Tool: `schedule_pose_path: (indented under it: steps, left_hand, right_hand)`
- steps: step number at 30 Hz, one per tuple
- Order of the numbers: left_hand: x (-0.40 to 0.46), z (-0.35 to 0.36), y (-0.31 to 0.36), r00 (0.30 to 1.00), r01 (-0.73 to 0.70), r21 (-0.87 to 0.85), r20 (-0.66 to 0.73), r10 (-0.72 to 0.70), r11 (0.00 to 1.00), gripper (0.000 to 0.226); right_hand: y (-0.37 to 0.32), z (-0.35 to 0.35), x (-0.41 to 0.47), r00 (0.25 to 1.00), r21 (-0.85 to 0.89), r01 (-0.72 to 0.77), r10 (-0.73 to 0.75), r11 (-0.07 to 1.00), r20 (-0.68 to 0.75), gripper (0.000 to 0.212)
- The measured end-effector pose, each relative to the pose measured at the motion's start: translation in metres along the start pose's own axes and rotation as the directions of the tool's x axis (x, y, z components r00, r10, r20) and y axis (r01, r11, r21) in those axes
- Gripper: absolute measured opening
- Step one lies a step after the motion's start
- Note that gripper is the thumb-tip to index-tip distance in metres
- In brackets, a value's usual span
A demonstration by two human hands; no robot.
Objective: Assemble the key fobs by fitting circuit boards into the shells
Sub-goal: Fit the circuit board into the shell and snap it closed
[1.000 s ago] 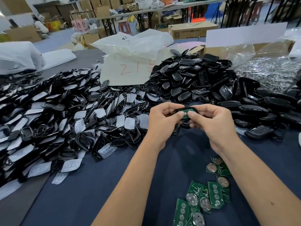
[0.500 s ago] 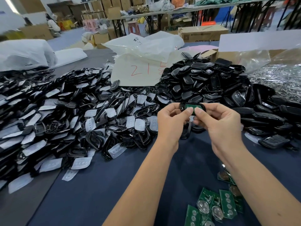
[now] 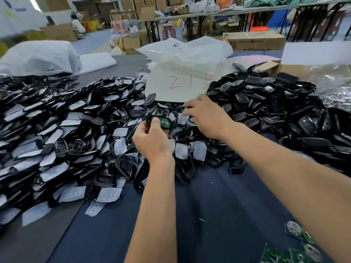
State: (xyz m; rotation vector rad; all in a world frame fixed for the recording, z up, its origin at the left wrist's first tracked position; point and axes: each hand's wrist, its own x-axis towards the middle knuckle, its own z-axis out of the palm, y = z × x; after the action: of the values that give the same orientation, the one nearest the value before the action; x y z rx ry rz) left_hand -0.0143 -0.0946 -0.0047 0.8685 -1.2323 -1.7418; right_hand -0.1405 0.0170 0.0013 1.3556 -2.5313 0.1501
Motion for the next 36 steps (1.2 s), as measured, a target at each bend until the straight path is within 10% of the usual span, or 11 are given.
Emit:
schedule_pose_path:
  steps: [20,26,29,32,36]
  left_hand:
    - [-0.015,0.009,0.005,0.966,-0.095,0.019,0.243,0.088,0.995,0.025]
    - [-0.044,0.019,0.002,0.824,-0.159,0.066,0.559,0.096,0.985,0.01]
    - [-0.063,0.023,-0.008,0.579,-0.199,0.272,0.808,-0.111,0.941,0.008]
    - [-0.083,0.026,-0.022,0.322,-0.444,0.436,0.893,-0.315,0.783,0.014]
    - [-0.098,0.031,-0.034,0.363,-0.649,0.429,0.901,-0.24,0.629,0.018]
  right_hand:
    - [-0.007,-0.011,-0.039,0.989,0.039,0.012,-0.007,0.999,-0.149,0.018]
    - [0.006,-0.023,-0.071,0.915,0.151,-0.194,0.234,0.969,-0.329,0.012]
    - [0.017,-0.025,-0.105,0.707,0.484,-0.395,0.595,0.78,-0.382,0.009]
    - [0.017,-0.018,-0.145,0.497,0.886,-0.306,0.852,0.347,-0.162,0.021]
    - [0.005,-0.017,-0.191,0.492,0.982,-0.174,0.87,0.076,0.02,0.023]
